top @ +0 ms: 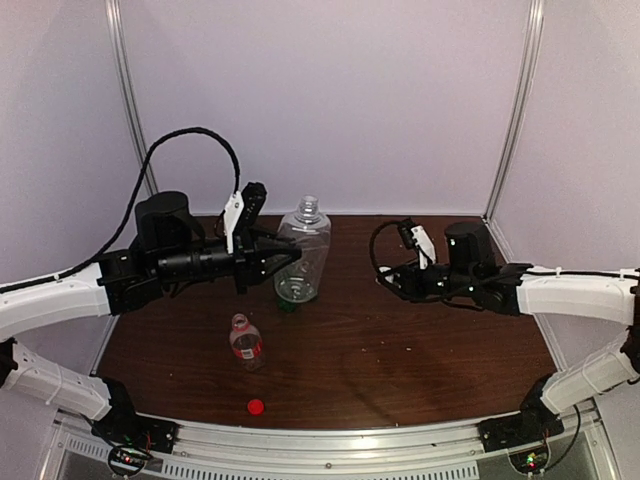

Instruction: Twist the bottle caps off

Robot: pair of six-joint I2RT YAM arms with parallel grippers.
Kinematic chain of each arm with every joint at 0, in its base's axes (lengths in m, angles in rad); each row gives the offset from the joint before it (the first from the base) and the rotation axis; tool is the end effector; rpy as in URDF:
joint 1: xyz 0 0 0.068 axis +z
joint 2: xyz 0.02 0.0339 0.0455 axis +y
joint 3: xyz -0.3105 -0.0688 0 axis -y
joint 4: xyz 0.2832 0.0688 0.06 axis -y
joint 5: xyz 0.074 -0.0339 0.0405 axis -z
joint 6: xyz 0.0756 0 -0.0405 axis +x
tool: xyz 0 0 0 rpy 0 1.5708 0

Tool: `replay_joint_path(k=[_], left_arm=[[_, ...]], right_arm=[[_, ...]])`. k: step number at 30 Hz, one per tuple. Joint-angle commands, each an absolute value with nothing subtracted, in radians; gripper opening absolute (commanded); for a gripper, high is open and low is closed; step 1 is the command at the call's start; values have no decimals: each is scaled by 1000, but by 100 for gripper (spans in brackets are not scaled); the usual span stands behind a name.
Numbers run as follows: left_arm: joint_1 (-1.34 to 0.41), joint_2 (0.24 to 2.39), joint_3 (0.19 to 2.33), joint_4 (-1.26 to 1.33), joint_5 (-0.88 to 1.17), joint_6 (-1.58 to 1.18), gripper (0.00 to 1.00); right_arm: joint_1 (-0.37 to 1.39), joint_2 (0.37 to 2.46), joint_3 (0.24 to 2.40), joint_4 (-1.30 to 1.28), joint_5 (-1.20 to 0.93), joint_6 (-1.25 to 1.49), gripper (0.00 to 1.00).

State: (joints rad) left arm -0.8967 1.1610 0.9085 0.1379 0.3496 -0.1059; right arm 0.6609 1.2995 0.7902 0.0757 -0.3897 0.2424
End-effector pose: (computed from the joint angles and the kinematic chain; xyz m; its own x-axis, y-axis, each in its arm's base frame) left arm 0.1855 -0.2737 0.3691 -0.1710 0.0550 -0.9837 0.9336 0.3282 -0.1440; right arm 0.2539 0.2338 0.2665 -0.5236 -0.1259 -0.8426 -0.7358 0.5654 0.3728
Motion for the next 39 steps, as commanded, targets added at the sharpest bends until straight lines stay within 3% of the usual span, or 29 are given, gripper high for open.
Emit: replay_joint_path(k=[1, 9, 28, 34, 39], left_arm=[[-893, 1144, 902, 204, 291, -109, 4], [-893, 1158, 906, 203, 292, -112, 4], [-893, 1175, 910, 204, 296, -109, 4], [-893, 1179, 910, 204, 296, -107, 4], [-893, 1180, 911, 201, 295, -105, 4]], right_arm=[[660, 1336, 678, 304, -277, 312, 18], [706, 1464, 607, 391, -163, 291, 18], [753, 1701, 645, 406, -129, 259, 22], [758, 1734, 643, 415, -130, 258, 27], [757, 1710, 637, 412, -144, 262, 37]])
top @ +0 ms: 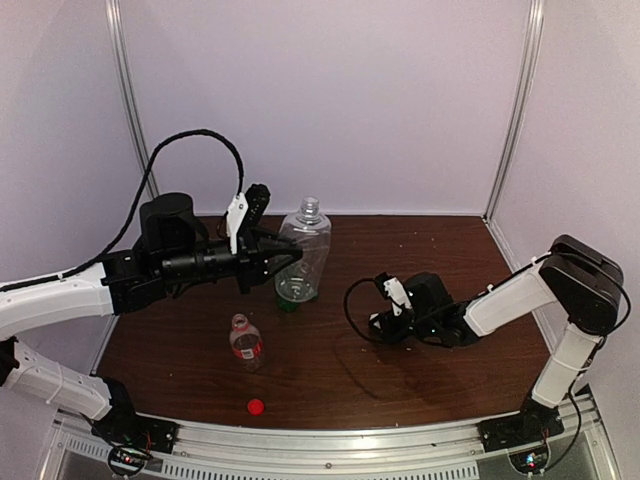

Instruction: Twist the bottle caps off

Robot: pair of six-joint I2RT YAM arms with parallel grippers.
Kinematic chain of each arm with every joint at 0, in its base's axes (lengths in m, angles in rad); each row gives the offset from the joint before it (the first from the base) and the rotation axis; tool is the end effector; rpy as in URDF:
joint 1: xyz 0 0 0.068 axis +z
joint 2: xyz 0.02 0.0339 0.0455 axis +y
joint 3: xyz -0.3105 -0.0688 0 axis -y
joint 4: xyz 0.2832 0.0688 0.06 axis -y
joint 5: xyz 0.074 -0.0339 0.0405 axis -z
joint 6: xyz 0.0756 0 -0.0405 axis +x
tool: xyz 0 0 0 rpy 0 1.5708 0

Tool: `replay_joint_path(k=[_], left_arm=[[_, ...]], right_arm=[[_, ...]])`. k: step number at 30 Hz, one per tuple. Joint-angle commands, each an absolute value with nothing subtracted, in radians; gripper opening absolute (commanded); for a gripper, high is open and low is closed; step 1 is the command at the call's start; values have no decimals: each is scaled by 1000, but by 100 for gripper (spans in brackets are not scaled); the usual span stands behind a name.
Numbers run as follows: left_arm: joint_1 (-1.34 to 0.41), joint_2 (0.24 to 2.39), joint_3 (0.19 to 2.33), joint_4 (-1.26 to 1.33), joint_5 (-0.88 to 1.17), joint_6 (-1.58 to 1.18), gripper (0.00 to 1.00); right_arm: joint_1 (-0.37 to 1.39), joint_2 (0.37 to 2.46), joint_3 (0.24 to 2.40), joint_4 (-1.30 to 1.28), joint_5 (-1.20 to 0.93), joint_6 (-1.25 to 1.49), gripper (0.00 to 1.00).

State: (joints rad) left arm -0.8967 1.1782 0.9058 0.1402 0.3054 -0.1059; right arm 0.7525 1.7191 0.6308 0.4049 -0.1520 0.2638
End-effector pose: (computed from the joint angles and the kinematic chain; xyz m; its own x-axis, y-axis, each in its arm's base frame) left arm 0.1913 -0.2759 0.3627 -0.1802 0.0641 -0.9815 0.9172 0.3713 -0.1442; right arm 0.2592 0.2583 0.1036 -0.6435 -0.2494 -0.7237 -0.6148 0.7317 0.2945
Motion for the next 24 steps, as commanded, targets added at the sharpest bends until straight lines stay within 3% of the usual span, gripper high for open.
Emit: replay_joint_path(k=[1, 9, 16, 24], left_arm=[[-893, 1179, 911, 202, 295, -104, 4], [-893, 1184, 908, 202, 290, -104, 4], [-893, 1199, 908, 205, 307, -106, 4], [-893, 1228, 914, 221, 334, -108, 5]], right_arm=[[756, 1699, 637, 407, -147, 262, 39], [756, 1540, 652, 336, -183, 275, 64], [755, 1305, 714, 209, -255, 269, 74], [758, 1161, 949, 13, -497, 226, 86]])
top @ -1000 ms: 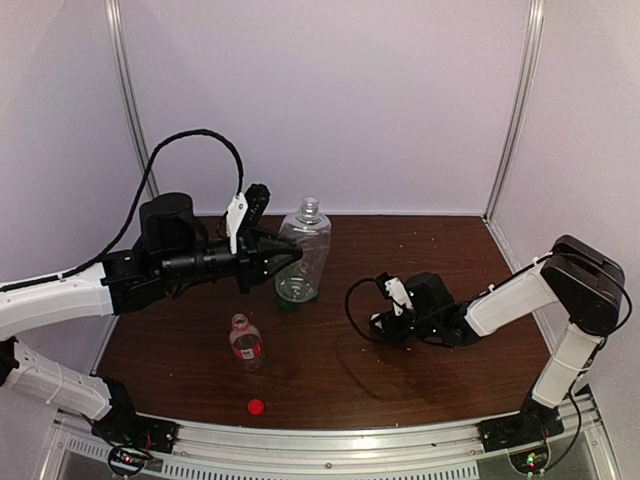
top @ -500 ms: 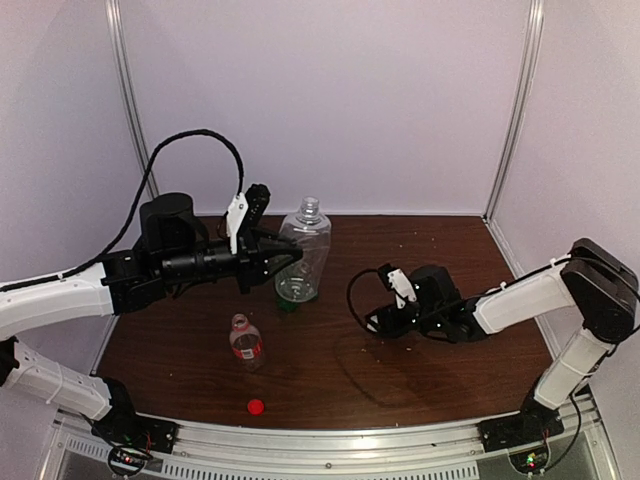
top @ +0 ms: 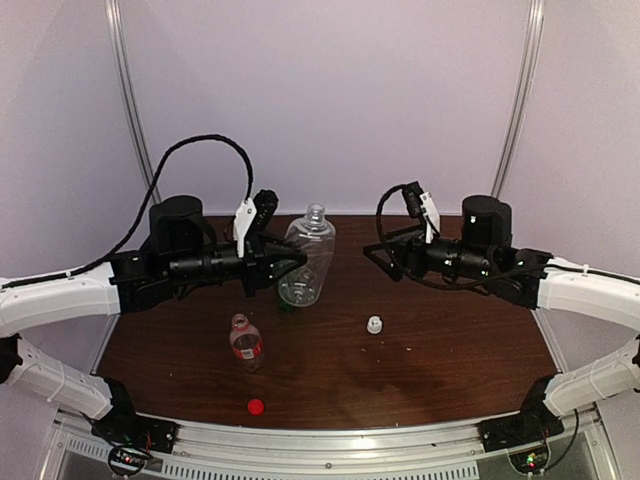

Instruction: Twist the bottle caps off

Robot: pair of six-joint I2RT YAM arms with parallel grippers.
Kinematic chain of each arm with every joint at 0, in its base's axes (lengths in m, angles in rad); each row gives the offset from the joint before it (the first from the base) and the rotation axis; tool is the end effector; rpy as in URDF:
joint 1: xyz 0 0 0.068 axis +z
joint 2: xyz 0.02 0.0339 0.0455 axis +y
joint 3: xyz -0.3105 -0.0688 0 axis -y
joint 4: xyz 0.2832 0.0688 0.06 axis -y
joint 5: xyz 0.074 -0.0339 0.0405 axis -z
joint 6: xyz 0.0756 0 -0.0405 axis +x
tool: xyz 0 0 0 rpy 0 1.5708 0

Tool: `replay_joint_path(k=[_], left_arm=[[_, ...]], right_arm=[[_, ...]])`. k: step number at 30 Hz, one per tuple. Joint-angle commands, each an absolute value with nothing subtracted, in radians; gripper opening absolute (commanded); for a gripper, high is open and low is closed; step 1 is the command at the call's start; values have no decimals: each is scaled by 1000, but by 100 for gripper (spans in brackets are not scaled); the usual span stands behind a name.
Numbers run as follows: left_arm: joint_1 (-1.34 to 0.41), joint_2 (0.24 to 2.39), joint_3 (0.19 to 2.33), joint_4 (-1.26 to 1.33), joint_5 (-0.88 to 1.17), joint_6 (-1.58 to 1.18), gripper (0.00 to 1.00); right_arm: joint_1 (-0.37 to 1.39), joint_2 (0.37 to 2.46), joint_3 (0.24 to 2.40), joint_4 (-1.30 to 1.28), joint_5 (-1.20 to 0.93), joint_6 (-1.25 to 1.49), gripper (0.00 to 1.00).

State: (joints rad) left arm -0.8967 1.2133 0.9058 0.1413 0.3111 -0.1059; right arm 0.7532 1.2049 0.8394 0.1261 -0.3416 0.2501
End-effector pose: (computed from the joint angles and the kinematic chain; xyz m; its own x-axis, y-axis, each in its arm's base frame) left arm 0.1963 -0.2827 0.3517 -0.2012 0.0906 -0.9753 0.9161 0.3700 -0.1546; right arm 0.2277 0.2482 0.3238 -0.3859 -0.0421 -0.9216 -0.8116 0.4904 0.3174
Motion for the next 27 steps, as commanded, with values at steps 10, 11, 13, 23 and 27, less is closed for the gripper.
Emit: replay_joint_path(k=[10, 11, 13, 23, 27], left_arm=[[-893, 1278, 946, 226, 449, -100, 5], [-892, 1282, 950, 225, 459, -100, 6], [-893, 1292, 956, 224, 477, -100, 5], [-894, 1319, 966, 223, 523, -103, 6], [-894, 1325, 968, 224, 528, -103, 6]], right_arm=[[782, 1265, 1252, -132, -728, 193, 92], [789, 1281, 1271, -141, -738, 190, 92], [798, 1305, 1301, -155, -745, 186, 92], [834, 1398, 1379, -211, -732, 176, 78], [842, 1418, 1391, -226, -736, 169, 62]])
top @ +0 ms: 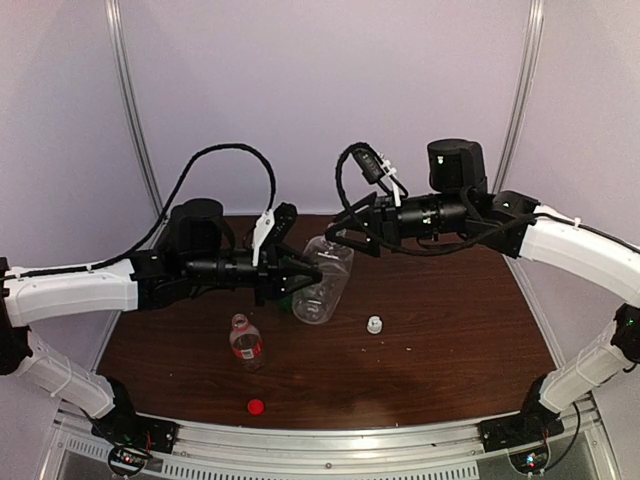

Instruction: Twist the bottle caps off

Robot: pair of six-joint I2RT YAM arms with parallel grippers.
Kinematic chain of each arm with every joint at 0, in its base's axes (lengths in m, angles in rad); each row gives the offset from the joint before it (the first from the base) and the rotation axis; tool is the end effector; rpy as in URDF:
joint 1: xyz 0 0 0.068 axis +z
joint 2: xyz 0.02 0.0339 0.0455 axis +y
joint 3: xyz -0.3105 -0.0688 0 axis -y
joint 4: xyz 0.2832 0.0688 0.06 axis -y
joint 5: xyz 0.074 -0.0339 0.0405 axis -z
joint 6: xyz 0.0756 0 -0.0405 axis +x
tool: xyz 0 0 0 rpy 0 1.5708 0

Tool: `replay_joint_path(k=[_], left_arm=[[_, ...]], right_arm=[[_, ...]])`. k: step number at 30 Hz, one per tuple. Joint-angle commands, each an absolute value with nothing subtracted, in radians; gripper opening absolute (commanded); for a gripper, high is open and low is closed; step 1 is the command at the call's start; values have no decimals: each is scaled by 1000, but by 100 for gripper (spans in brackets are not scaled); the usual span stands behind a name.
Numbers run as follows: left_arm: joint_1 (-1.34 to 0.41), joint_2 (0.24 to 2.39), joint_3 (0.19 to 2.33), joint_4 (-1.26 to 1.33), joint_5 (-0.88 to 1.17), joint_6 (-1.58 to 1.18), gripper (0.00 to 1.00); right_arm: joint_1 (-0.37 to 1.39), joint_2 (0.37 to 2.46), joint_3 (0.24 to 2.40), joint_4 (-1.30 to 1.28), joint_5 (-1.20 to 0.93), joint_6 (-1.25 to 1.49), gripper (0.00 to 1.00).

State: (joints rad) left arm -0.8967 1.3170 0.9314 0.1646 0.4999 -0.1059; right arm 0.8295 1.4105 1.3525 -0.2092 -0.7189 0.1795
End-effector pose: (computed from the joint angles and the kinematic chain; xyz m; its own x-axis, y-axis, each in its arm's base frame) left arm 0.1989 -0.3070 0.3324 -0.2394 0.1510 -0.9591 0.9576 0.1995 -0.2076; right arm 0.2218 0.3160 0.4289 -0.3511 -0.1845 -0.9180 -0.9363 0.0738 0.3433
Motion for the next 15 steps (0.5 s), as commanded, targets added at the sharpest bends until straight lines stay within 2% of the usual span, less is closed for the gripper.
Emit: replay_joint_path(k=[1, 5, 12, 15], left_arm=[[-894, 1325, 968, 225, 527, -104, 6], [-894, 1325, 966, 226, 528, -104, 6], [-894, 1323, 966, 226, 526, -107, 5], [-894, 1324, 966, 226, 526, -107, 5]], right_arm=[[842, 1421, 1391, -227, -736, 167, 58], [844, 1432, 1393, -233, -734, 159, 45], [843, 1440, 1388, -244, -722, 148, 37], [844, 1442, 1390, -248, -723, 143, 26]])
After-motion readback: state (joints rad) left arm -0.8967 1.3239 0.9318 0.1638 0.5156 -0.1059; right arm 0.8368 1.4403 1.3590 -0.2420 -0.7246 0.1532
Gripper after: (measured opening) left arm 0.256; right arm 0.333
